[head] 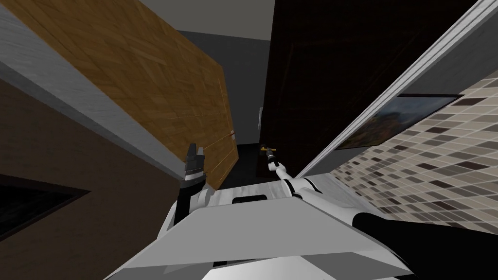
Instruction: Push the door open
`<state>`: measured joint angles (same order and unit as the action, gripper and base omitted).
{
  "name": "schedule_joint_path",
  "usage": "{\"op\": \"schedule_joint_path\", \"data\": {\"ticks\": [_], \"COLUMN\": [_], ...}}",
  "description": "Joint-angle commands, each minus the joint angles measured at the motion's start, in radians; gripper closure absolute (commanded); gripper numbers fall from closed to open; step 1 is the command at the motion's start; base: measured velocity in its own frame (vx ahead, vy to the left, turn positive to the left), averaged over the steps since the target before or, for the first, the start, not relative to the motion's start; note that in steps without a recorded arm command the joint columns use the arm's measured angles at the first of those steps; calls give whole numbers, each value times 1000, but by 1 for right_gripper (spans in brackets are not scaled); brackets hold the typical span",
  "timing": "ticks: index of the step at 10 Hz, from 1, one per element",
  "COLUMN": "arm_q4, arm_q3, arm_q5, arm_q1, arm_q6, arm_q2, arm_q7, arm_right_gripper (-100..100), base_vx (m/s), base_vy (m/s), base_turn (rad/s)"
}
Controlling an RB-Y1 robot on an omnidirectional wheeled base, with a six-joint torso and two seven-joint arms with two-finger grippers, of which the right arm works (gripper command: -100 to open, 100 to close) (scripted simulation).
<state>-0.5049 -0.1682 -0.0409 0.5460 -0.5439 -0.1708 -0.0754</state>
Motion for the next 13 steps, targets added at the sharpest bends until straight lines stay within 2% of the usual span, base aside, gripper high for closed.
{"op": "schedule_joint_path", "data": {"ticks": [1,6,7,10,12,13], "arm_q4": [-15,-6,4,0,0,3], "arm_q3": [-29,-91,-91,-138,-138,-163], "arm_q5": [-10,-32,-32,-48,-48,-57], "arm_q1": [-6,0,0,5,5,8], "arm_q6": [13,13,13,14,14,14], "arm_q2": [0,9,9,15,15,19], "arm_q7": [27,85,85,130,130,153], "arm_right_gripper": [100,100,100,100,100,100], "base_vx": [123,186,139,196,77,121], "base_vy": [47,83,49,85,28,54], "base_turn": [-109,-101,-33,-105,-14,-65]}}
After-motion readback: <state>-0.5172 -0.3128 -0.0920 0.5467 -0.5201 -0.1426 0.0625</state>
